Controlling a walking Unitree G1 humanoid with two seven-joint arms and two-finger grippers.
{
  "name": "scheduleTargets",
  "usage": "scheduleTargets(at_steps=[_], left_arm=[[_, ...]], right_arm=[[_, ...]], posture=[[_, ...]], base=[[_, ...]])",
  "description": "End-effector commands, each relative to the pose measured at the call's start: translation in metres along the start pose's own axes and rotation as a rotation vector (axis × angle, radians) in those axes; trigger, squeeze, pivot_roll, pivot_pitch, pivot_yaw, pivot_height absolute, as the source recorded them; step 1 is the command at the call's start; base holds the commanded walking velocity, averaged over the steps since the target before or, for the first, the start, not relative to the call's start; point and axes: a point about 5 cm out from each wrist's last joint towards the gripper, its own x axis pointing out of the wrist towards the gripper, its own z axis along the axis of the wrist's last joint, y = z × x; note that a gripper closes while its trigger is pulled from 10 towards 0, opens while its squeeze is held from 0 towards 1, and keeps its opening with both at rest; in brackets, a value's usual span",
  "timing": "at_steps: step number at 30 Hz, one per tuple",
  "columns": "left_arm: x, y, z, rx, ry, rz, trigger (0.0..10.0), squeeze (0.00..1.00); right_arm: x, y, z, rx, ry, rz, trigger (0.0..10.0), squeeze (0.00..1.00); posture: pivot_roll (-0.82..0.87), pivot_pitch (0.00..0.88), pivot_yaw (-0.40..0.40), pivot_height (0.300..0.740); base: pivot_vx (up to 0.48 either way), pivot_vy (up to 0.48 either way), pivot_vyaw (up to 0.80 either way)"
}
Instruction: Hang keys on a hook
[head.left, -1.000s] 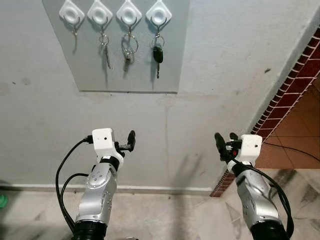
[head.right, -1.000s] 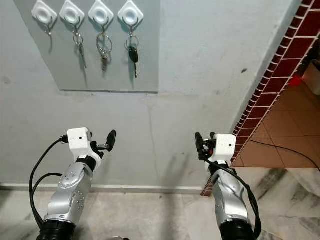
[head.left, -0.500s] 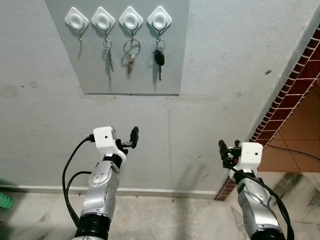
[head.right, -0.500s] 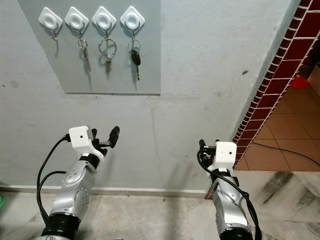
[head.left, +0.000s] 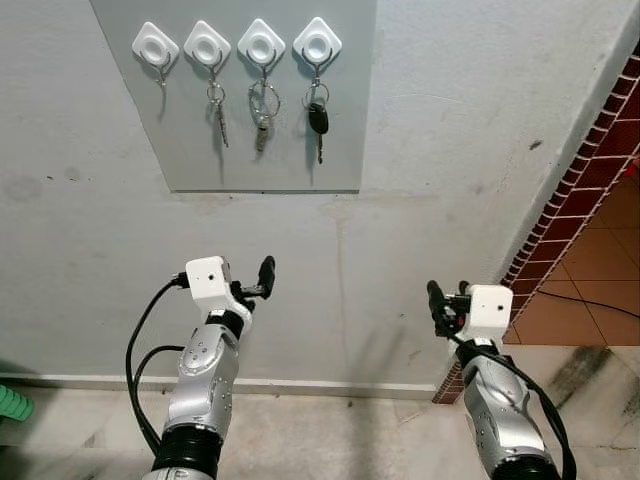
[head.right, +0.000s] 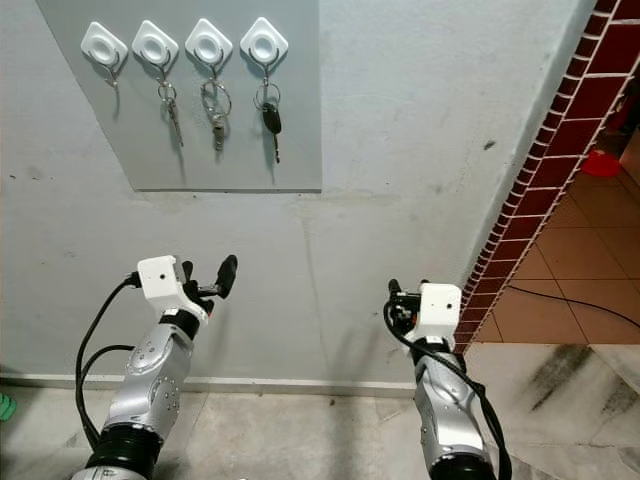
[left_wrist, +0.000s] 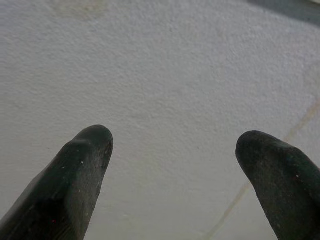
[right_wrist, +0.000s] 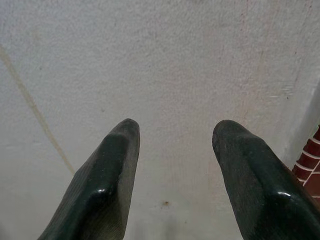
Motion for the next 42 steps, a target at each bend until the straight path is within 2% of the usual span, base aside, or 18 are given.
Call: scheduleTargets(at_steps=[1, 15, 34, 42], left_arm=[[0.0013, 0.0012, 0.0015, -0.005, -0.008, 0.002, 10.0, 0.00], [-0.0002, -0.0018, -0.0009, 0.017, -0.025, 0.001, 10.0, 0.00], [0.0023, -0.0020, -0.0030, 0.016, -0.019, 0.014, 10.0, 0.00], [0.0046, -0.0037, 0.0027, 0.049, -0.039, -0.009, 10.0, 0.00]], right_arm=[[0.0000, 0.0020, 0.0013, -0.015, -0.009, 0.006, 10.0, 0.00], [0.0001, 0.0054, 0.0006, -0.052, 0.005, 0.044, 10.0, 0.00], [0.0000, 0.0036, 0.0008, -0.056, 0.012, 0.052, 10.0, 0.00], [0.0021, 0.0038, 0.0070, -0.062, -0.015, 0.056, 10.0, 0.00]], posture=[[-0.03, 0.000, 0.046, 0.740], [-0.02, 0.000, 0.023, 0.740], [-0.03, 0.000, 0.019, 0.740], [-0.03, 0.000, 0.019, 0.740]], base=[[0.000, 0.000, 0.00], [0.000, 0.000, 0.74], [0.000, 0.000, 0.80], [0.000, 0.000, 0.80]])
